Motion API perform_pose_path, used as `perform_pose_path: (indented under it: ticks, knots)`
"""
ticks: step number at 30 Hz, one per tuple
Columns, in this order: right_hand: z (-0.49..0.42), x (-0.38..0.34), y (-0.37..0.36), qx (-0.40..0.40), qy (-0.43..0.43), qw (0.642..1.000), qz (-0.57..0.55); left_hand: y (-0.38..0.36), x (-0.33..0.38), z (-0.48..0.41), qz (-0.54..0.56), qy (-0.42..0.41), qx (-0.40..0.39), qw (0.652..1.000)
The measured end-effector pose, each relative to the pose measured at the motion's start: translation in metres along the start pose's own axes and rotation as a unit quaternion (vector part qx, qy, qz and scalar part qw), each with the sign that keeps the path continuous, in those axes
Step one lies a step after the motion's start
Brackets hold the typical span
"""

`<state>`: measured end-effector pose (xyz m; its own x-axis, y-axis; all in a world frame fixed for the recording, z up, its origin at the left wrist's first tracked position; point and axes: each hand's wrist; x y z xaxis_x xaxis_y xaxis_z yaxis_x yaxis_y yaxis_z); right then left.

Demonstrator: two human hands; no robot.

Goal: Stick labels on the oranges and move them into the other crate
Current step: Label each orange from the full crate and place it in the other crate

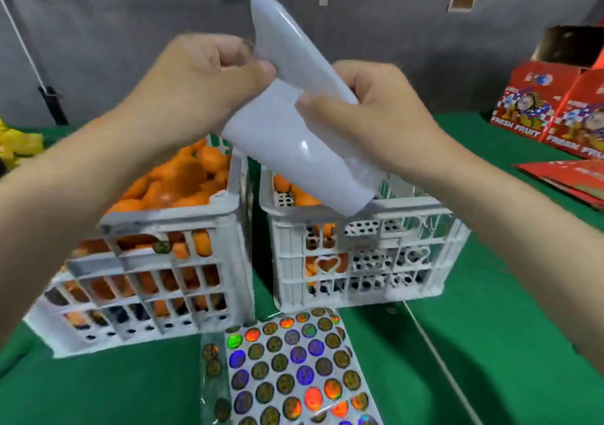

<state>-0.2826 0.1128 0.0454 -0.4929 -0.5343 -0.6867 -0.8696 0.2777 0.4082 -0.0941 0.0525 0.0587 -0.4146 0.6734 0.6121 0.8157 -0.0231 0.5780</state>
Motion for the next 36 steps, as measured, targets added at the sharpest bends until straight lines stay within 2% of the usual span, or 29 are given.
perform_pose_path:
  ticks: [4, 5, 7, 9, 11, 14, 18, 21, 24, 27, 31, 36]
  knots:
    - [0.062, 0.016, -0.011, 0.001, -0.101, 0.992, -0.072, -0.026, -0.015, 0.056, 0.056, 0.064, -0.008, 0.996]
    - [0.078, 0.021, -0.014, -0.005, -0.130, 0.985, -0.109, -0.034, -0.019, 0.072, 0.037, 0.064, -0.005, 0.997]
    - [0.109, 0.029, -0.018, -0.010, -0.194, 0.962, -0.192, -0.051, -0.028, 0.106, -0.004, 0.075, -0.025, 0.997]
    - [0.135, 0.039, -0.022, -0.021, -0.254, 0.938, -0.237, -0.064, -0.038, 0.136, 0.026, 0.093, -0.075, 0.992]
    - [0.153, 0.051, -0.026, -0.062, -0.312, 0.923, -0.215, -0.076, -0.048, 0.156, 0.041, 0.105, -0.107, 0.988]
    - [0.166, 0.071, -0.034, -0.104, -0.372, 0.908, -0.164, -0.089, -0.057, 0.168, 0.000, 0.130, -0.127, 0.983]
    - [0.174, 0.095, -0.030, -0.094, -0.370, 0.920, -0.088, -0.081, -0.070, 0.189, -0.176, 0.049, -0.066, 0.981]
    - [0.182, 0.111, -0.020, -0.065, -0.374, 0.924, -0.049, -0.080, -0.077, 0.217, -0.212, 0.012, -0.154, 0.965]
    - [0.188, 0.124, -0.021, -0.097, -0.405, 0.909, -0.031, -0.096, -0.085, 0.233, -0.193, 0.016, -0.284, 0.939]
    - [0.194, 0.133, -0.024, -0.110, -0.408, 0.906, 0.000, -0.107, -0.094, 0.238, -0.193, 0.037, -0.342, 0.919]
    - [0.199, 0.138, -0.024, -0.149, -0.380, 0.912, 0.040, -0.111, -0.099, 0.232, -0.215, 0.012, -0.362, 0.907]
    - [0.200, 0.142, -0.027, -0.153, -0.374, 0.914, 0.030, -0.112, -0.104, 0.227, -0.198, -0.025, -0.339, 0.919]
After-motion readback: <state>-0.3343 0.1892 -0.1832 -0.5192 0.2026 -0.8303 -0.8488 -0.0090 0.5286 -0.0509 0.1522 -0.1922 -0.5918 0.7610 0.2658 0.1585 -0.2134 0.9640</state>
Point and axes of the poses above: each hand's wrist, its own z-axis away from the middle knuckle, its own y-axis out of the back of the hand, x = y × z, and after that the axes turned 9 degrees about -z, right-handed
